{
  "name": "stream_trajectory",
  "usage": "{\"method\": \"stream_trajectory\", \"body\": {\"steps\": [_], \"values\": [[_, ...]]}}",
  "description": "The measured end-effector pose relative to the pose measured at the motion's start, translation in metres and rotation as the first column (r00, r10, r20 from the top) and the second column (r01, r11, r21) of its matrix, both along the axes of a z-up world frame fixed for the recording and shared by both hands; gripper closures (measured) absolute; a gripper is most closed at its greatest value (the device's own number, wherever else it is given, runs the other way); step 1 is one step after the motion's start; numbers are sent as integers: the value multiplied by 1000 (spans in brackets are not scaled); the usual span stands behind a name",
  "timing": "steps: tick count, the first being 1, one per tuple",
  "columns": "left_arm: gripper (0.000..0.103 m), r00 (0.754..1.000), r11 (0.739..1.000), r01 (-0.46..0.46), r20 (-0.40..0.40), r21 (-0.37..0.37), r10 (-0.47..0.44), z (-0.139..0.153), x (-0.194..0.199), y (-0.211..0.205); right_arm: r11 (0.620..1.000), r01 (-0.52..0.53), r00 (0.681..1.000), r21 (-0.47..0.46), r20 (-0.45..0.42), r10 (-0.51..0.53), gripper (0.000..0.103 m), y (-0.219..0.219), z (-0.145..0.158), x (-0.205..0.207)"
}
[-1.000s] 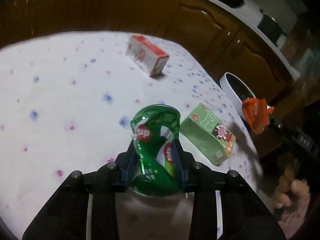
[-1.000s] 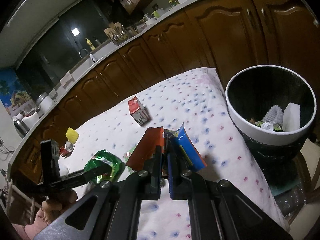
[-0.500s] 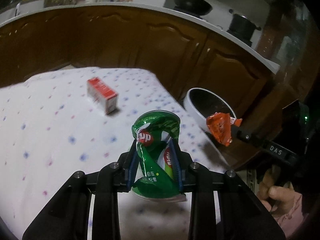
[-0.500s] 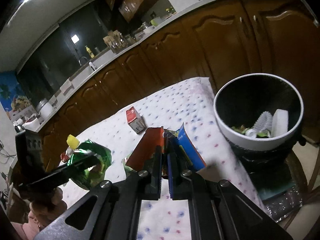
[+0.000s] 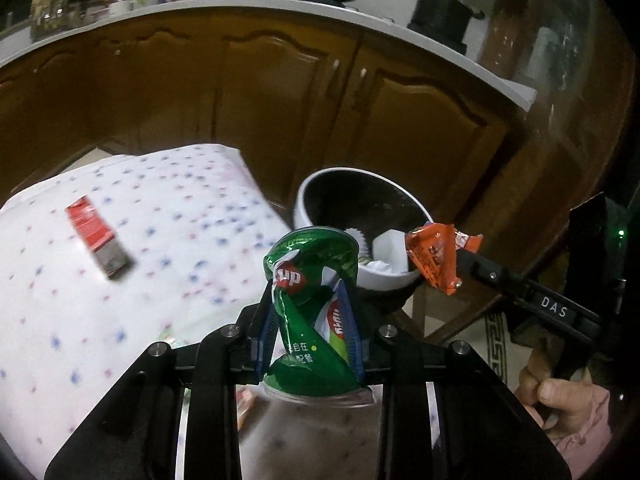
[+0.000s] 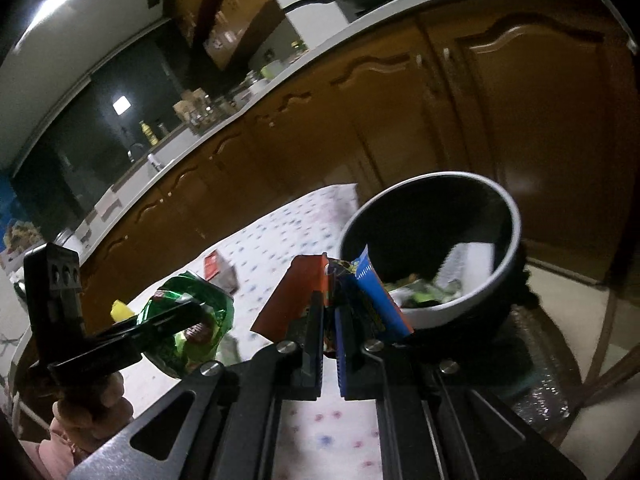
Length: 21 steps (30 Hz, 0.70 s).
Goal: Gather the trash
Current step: 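Carry soda can and orange wrapper over the bin and open both tools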
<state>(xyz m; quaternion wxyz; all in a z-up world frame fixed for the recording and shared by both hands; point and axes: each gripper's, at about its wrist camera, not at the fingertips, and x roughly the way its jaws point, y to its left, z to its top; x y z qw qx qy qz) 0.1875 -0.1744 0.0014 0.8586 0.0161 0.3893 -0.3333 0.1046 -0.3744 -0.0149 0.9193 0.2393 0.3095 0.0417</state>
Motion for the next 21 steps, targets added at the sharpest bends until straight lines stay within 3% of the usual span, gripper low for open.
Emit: {"method": "stream_trajectory", "body": {"steps": [21], "values": [[76,997,994,73,20,85,-75,1,52,-116,997,73,996,-35,-39,-74,98,-67,-9,45]]}}
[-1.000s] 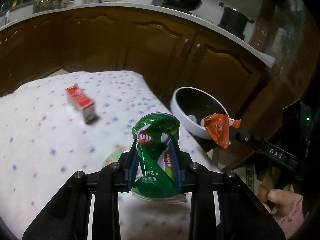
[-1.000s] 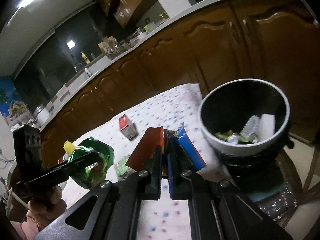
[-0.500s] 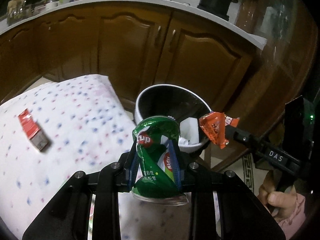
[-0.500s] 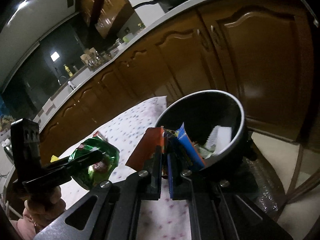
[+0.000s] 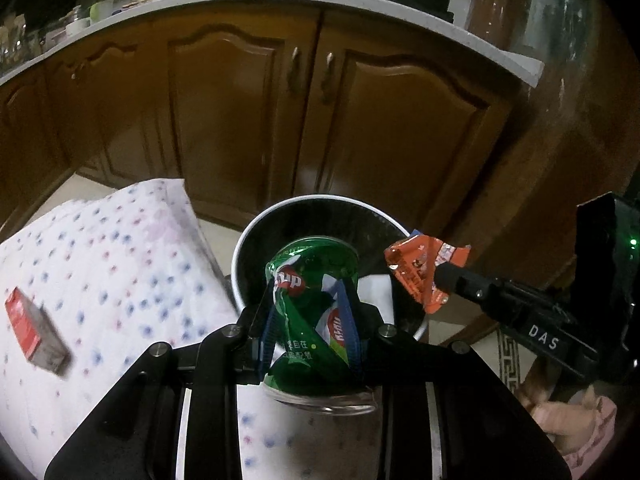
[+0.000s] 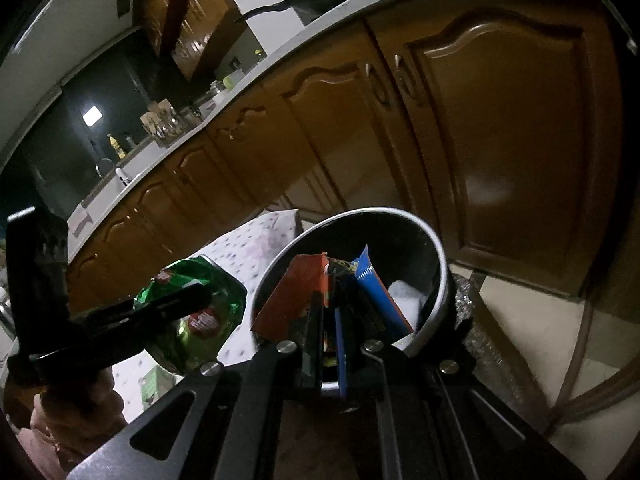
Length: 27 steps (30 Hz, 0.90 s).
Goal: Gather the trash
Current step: 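Carry soda can and orange wrapper over the bin and open both tools, then move both open tools back toward the two milk cartons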
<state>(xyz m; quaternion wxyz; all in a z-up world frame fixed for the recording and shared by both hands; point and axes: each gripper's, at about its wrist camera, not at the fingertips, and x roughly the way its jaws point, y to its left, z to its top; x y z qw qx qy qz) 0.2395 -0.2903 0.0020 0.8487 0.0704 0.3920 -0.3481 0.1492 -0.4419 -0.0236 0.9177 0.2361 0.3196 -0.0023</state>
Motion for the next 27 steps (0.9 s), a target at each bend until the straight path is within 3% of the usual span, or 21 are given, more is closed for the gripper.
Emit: {"method": "stream_trajectory", "body": {"steps": [14,16,18,20,23,24,27], "values": [[76,999,998,9,-43,67,-6,-24,24,-35,1000,1,998,10,-60,-1,94,-15,-16,18],[70,999,997,6,-46,72,-3,-25,24,-35,1000,1,998,17,-66,0,93,-17,-18,18],[52,999,998,3,-47,71,0,-25,24,-35,1000,3,998,23,-70,-2,93,-19,-18,20],[43,999,998,-8,-31,70,10,-23,23,-32,1000,7,997,30,-74,-5,92,-20,-20,20],[41,999,998,-20,-35,57,22,-20,23,-25,999,16,997,42,-72,-13,76,-23,-20,18],[41,999,998,-28,-35,52,29,-19,23,-22,999,17,998,47,-68,-14,66,-23,-19,18],[41,998,998,-50,-41,30,51,-17,21,-7,999,16,998,47,-61,-13,63,-22,-18,16]]}}
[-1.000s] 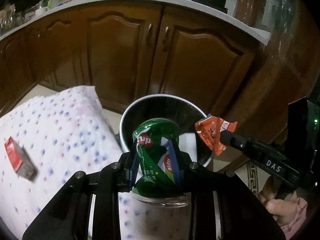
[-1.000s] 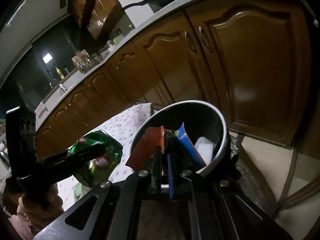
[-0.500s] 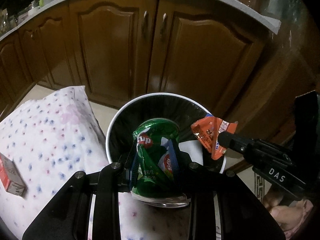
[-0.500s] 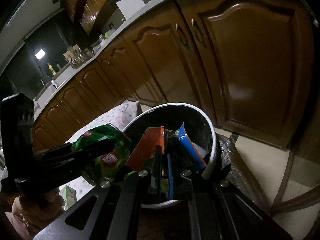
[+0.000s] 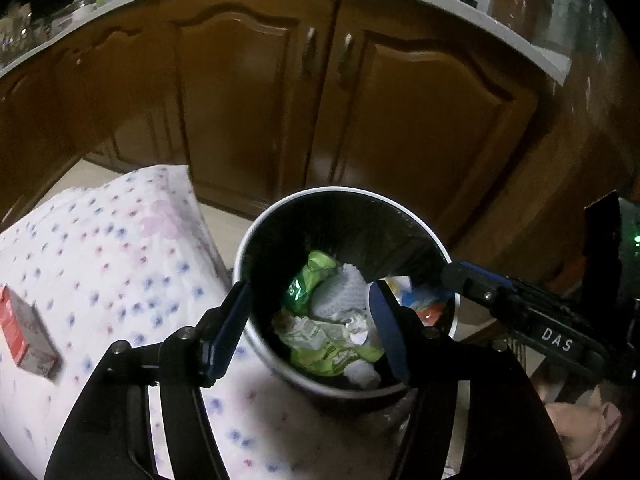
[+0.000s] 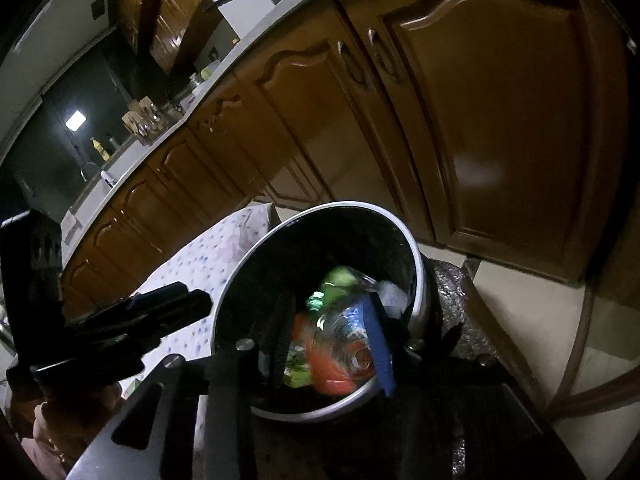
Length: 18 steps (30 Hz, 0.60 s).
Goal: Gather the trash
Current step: 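Move both open tools back toward the two milk cartons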
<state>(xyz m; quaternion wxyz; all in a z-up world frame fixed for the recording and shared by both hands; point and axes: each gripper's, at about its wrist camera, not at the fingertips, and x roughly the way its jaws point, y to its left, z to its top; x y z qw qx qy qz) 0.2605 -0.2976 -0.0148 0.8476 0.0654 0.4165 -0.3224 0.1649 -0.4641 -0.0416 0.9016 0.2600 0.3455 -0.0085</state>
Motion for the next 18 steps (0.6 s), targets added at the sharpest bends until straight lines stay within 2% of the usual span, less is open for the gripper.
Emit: {"method": "stream_trajectory", "body": {"steps": [8,10,13,18], "values": [[38,996,994,-93,-20,-57,92,2,-14,58,1000,-7,1000,7,21,7,60,15,5,-13],[38,993,990,-118,-34,-77,116,1,-17,75,1000,-12,999,2,31,12,54,24,8,-19],[38,984,978,-174,-56,-113,169,0,-26,109,1000,-28,998,8,48,28,48,42,11,-29],[38,964,955,-263,-68,-134,256,-1,-38,158,997,-77,996,5,53,77,44,75,12,-38]]}}
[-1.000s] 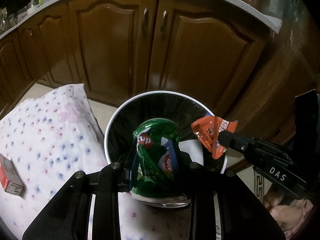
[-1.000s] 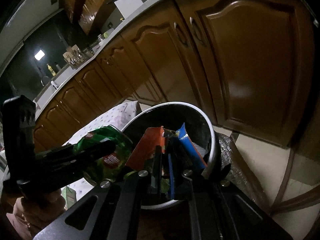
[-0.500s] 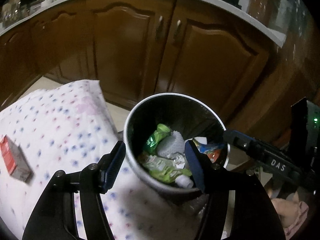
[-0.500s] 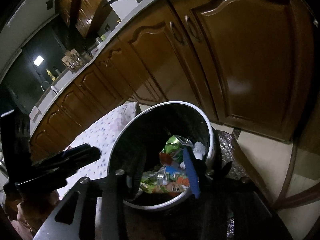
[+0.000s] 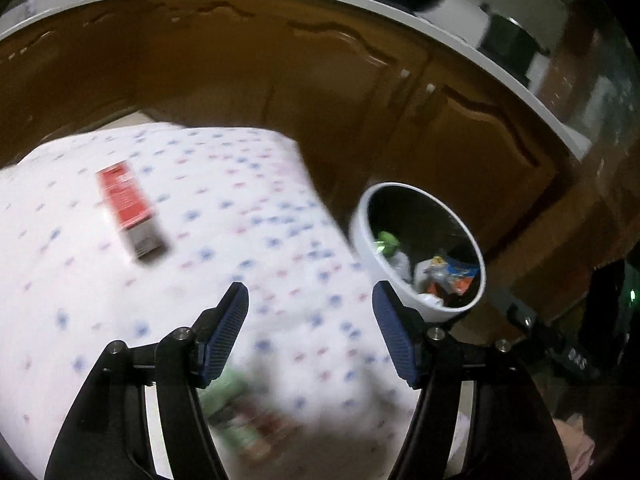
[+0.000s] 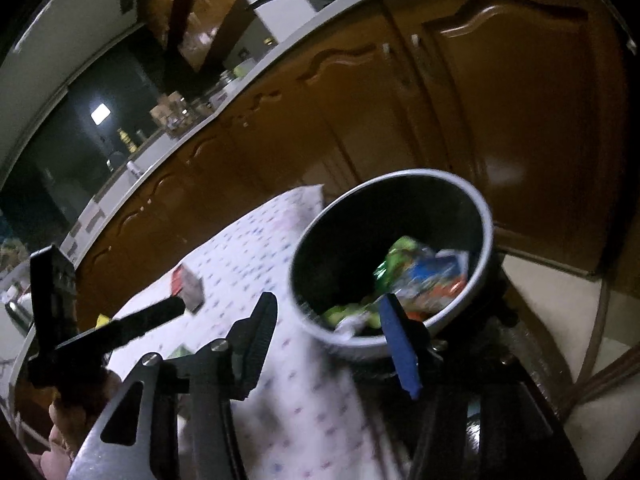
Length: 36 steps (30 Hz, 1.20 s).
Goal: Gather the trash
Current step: 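Move both open tools back toward the two milk cartons, then grasp red milk carton with left tool while right tool grasps green milk carton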
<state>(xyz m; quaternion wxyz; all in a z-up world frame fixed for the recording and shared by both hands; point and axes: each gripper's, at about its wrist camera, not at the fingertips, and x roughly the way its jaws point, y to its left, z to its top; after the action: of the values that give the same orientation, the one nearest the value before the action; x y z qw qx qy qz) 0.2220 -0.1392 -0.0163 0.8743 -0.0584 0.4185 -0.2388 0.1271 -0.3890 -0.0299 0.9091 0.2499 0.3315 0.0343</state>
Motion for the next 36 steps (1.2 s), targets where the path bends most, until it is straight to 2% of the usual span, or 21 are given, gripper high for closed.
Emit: {"method": "stream_trajectory", "body": {"steps": [7,14,20,23,28,33,36], "values": [[37,990,990,-139,-19,-26,139,-9,-13,72,994,-107,994,-15,-28,107,40,54,-13,-3],[37,978,979,-201,-51,-11,200,-25,-15,109,970,-240,970,-28,-58,238,40,107,-25,0],[37,975,977,-215,-64,-3,214,-29,-10,119,935,-347,937,-73,-76,342,40,144,-28,6],[34,973,975,-222,-67,8,222,-28,0,119,912,-397,917,-107,-83,390,38,162,-29,13],[28,970,972,-232,-68,40,234,-23,34,111,875,-459,889,-154,-93,449,35,185,-34,26],[26,975,980,-197,-94,35,200,-28,76,96,849,-496,868,-180,-116,483,35,198,-41,42],[26,972,974,-208,-90,90,216,-34,100,87,843,-508,861,-178,-142,489,36,201,-47,53]]}}
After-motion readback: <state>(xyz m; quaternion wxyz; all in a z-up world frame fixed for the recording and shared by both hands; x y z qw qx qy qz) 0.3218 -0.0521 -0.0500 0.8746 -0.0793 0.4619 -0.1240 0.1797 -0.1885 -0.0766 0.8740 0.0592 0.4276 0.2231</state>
